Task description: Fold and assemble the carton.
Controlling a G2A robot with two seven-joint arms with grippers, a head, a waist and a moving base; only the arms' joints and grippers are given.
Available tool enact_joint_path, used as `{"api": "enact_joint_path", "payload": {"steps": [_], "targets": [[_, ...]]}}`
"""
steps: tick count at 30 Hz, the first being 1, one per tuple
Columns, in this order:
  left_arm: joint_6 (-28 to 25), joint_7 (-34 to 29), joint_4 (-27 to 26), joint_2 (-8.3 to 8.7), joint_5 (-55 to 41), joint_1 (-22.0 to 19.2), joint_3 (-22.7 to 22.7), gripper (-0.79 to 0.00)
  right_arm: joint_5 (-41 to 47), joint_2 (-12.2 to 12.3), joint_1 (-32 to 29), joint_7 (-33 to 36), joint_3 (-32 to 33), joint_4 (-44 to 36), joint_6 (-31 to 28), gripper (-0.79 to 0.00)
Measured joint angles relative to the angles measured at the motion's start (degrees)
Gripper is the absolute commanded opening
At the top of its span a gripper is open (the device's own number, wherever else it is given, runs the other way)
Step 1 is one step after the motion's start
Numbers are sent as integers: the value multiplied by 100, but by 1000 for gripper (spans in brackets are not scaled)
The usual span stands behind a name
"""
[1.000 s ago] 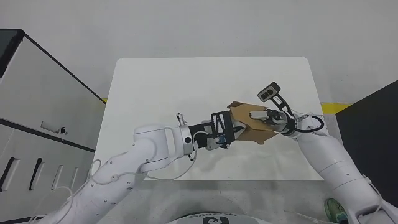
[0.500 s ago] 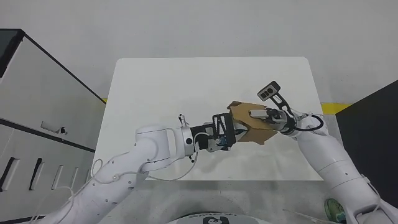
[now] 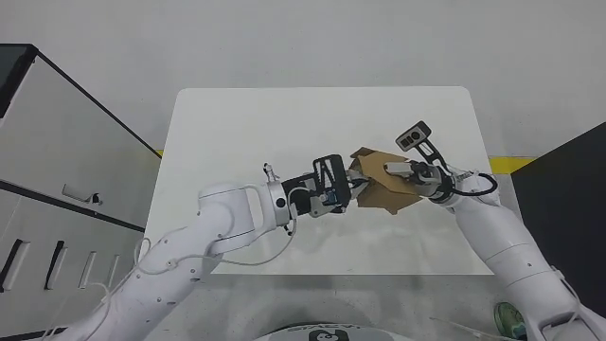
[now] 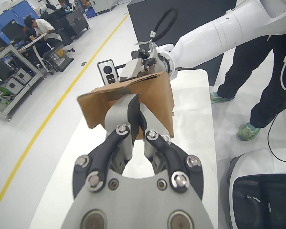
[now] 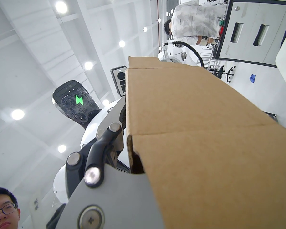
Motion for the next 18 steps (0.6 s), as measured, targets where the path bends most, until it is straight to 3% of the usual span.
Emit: {"api": "enact_joint_path", "payload": {"steps": [8, 18], "targets": [[77, 42, -108, 67, 115, 237, -395, -785, 33, 59, -95, 0, 54, -173, 40, -785], [339, 118, -258, 84, 330, 413, -577, -785, 26, 170, -222, 0, 0, -440, 80, -785]]}}
